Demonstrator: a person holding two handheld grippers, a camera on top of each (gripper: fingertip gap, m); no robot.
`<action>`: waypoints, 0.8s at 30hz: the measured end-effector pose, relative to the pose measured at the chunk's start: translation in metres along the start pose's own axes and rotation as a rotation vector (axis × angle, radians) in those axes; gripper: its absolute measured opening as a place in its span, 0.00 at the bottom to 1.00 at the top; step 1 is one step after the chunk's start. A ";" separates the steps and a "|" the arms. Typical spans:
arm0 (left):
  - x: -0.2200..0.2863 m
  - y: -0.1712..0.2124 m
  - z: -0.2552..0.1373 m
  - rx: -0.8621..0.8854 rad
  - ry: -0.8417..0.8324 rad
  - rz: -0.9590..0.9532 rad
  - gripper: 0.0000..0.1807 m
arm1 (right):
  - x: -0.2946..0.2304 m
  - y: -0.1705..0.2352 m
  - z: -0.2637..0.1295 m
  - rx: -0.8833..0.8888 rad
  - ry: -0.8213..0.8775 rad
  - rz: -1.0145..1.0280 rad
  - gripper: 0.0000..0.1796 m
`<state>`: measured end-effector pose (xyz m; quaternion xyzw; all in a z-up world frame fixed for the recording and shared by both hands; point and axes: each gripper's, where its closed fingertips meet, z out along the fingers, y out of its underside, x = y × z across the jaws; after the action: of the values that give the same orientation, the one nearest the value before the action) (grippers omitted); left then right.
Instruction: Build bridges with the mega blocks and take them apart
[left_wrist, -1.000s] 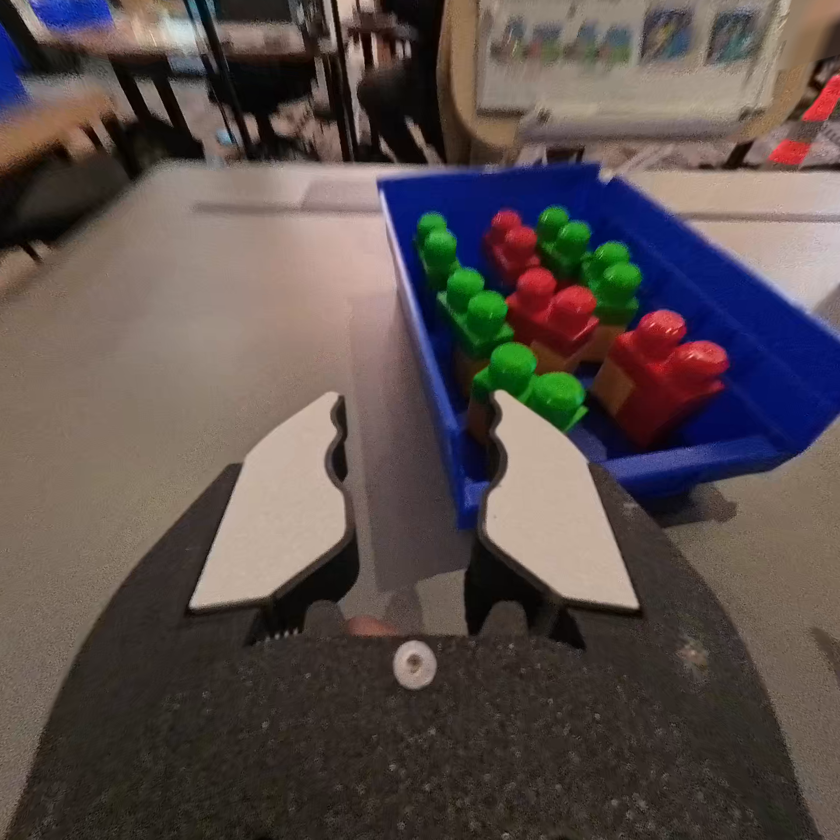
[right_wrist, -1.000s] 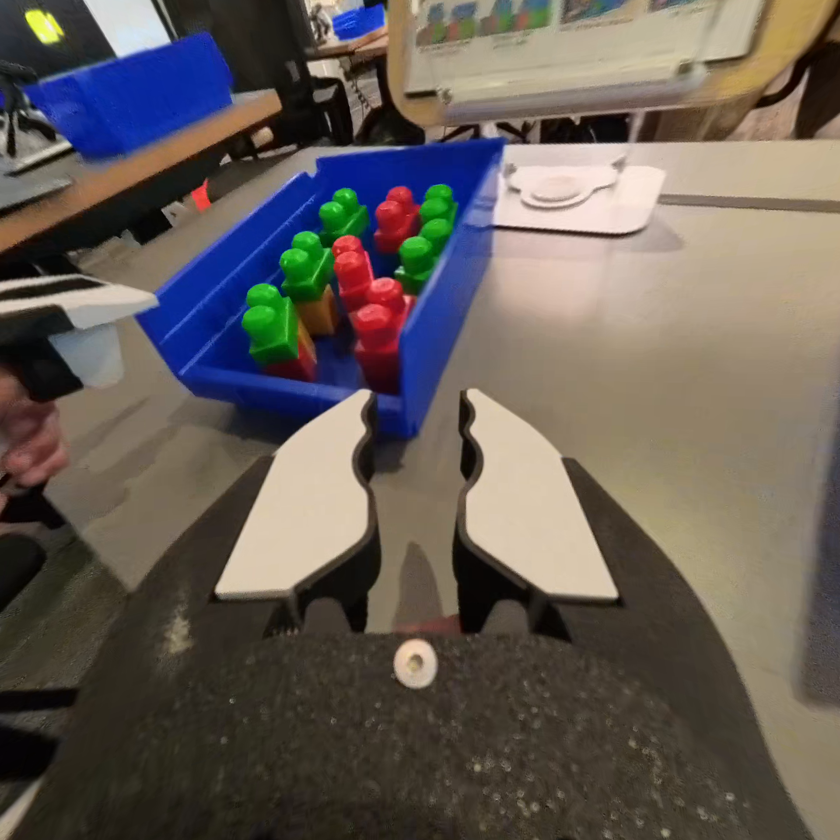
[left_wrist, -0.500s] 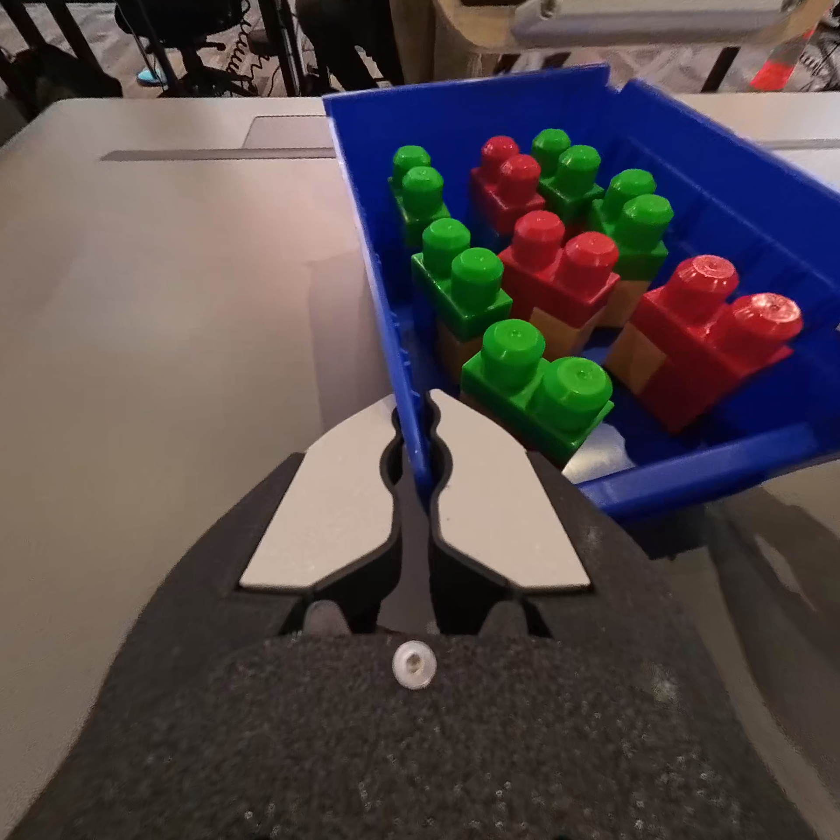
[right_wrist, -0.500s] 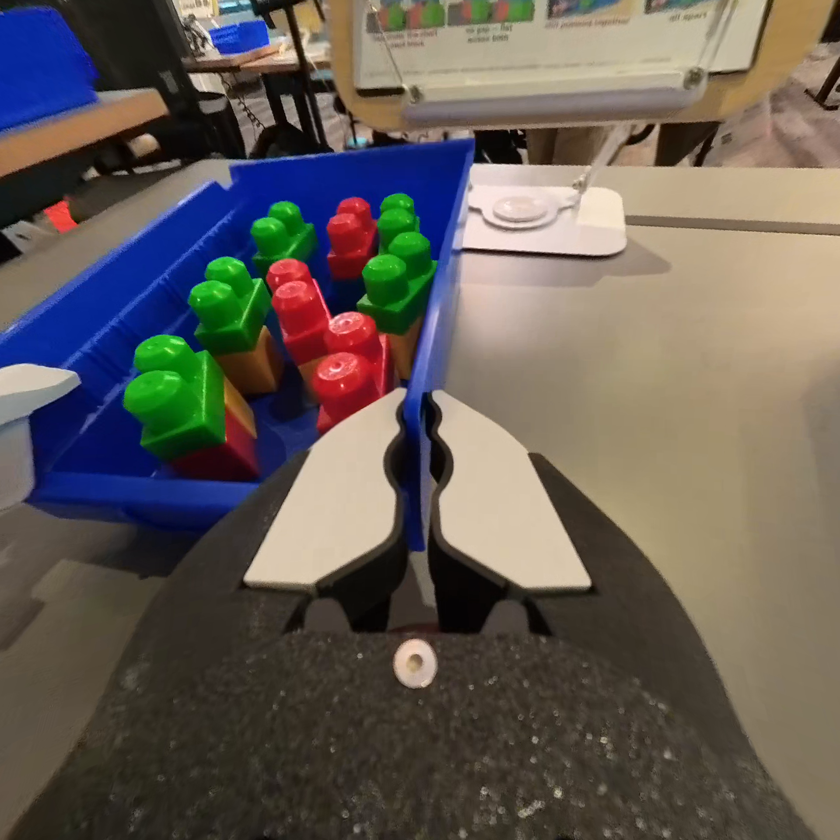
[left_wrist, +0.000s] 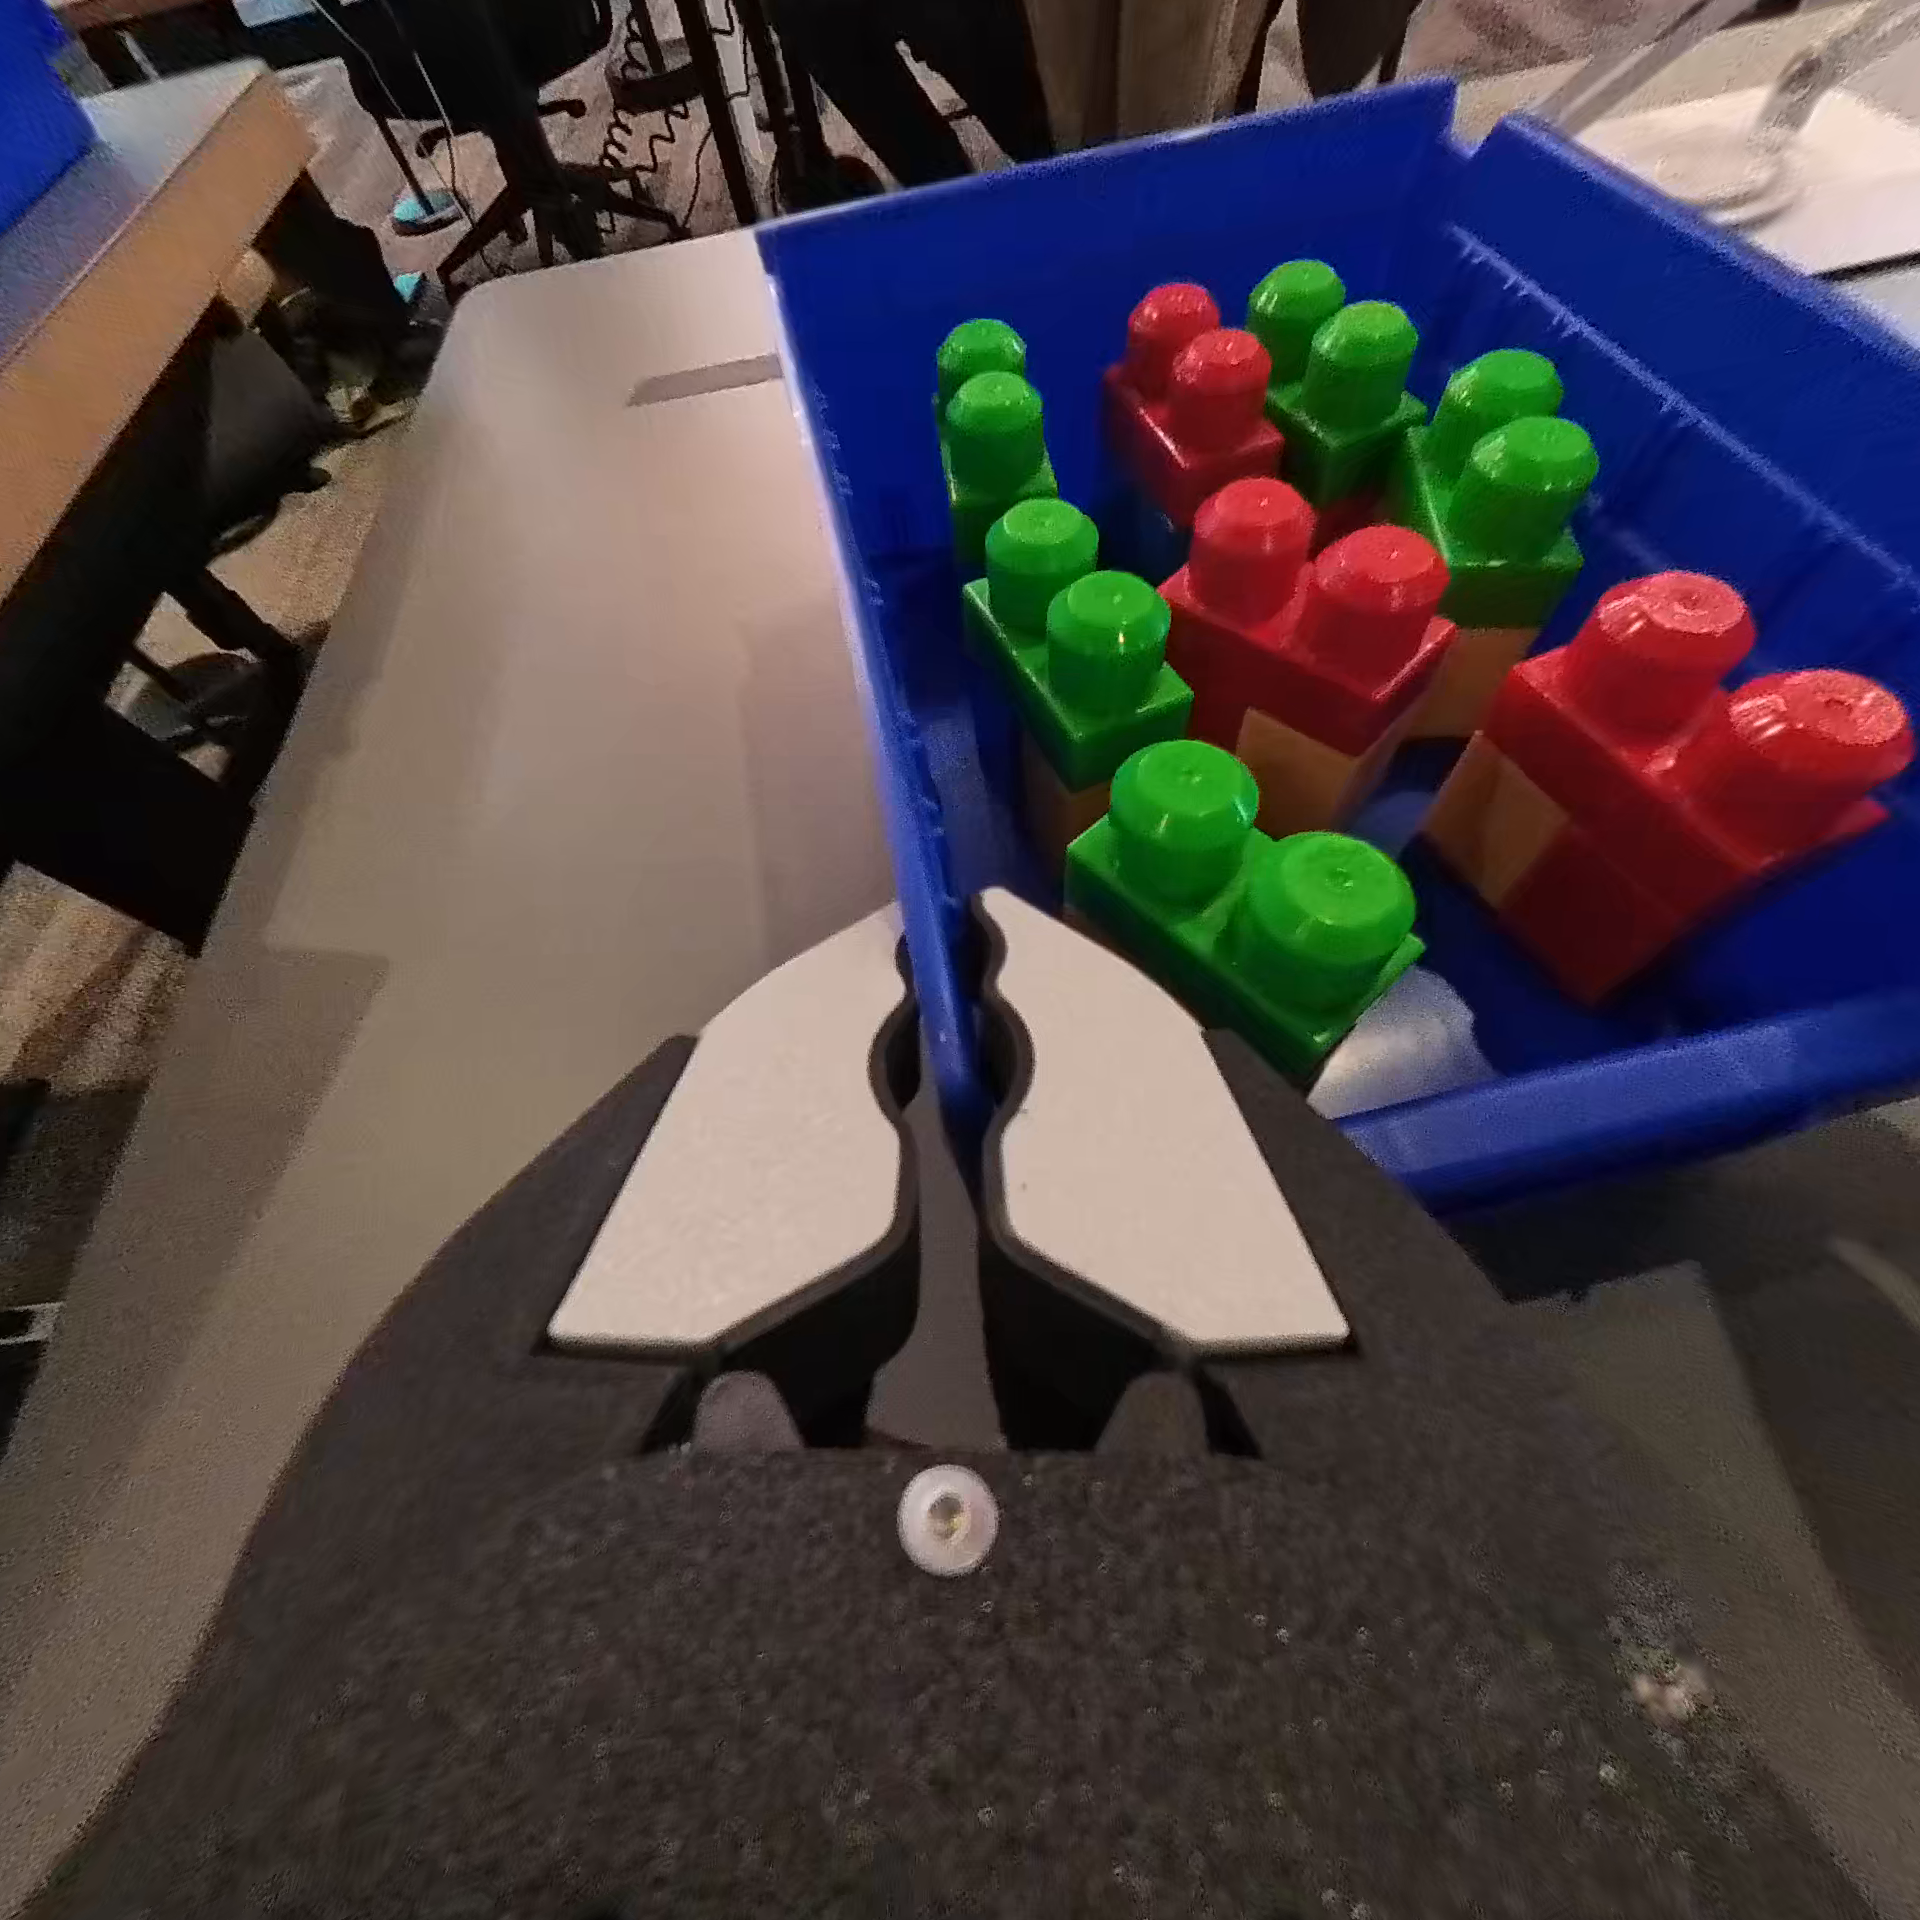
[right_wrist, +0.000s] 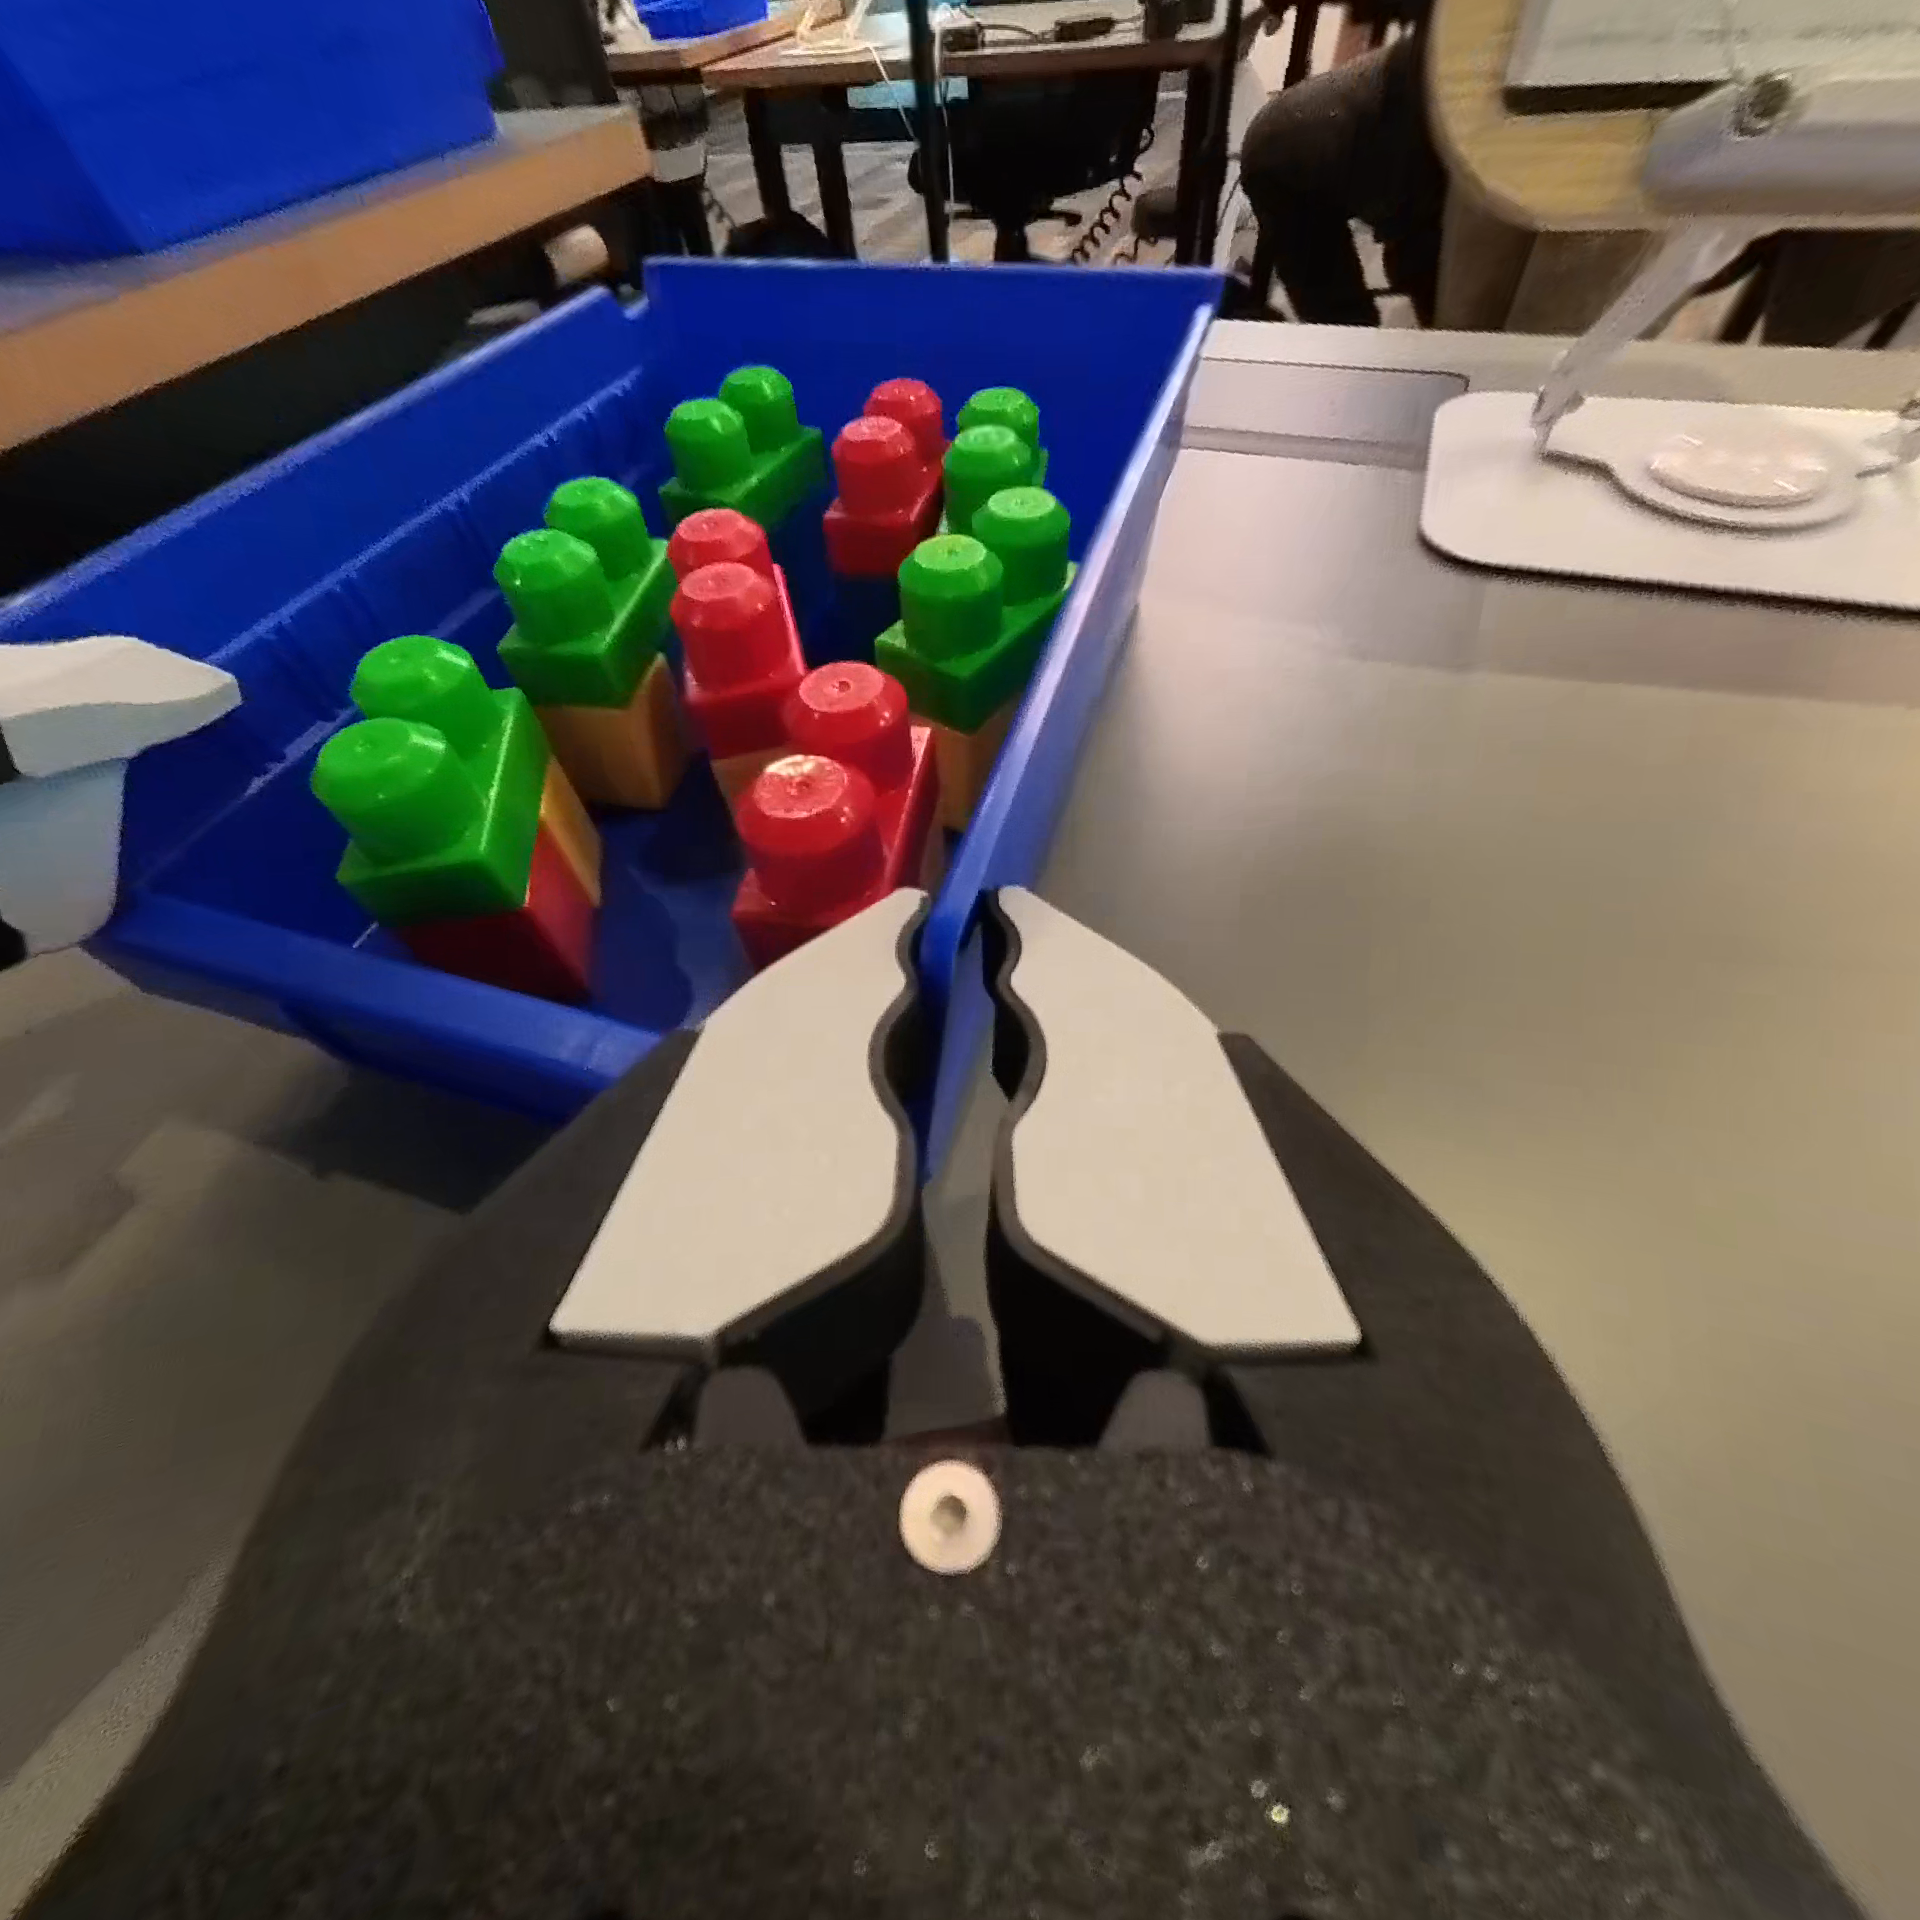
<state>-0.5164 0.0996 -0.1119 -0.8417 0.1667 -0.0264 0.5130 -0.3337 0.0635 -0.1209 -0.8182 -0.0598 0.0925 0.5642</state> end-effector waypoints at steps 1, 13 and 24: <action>-0.008 0.001 0.004 0.006 0.006 -0.002 0.03 | -0.005 0.001 0.005 -0.007 0.012 -0.001 0.04; -0.039 0.000 -0.006 0.077 -0.028 -0.315 0.30 | -0.011 0.003 -0.013 0.000 -0.059 -0.075 0.29; 0.249 -0.061 -0.060 0.209 0.441 -0.159 0.28 | 0.262 0.001 -0.219 0.076 0.228 -0.188 0.25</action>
<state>-0.2788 -0.0032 -0.0623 -0.7683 0.2041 -0.2668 0.5449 -0.0303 -0.0837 -0.0681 -0.7922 -0.0681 -0.0517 0.6042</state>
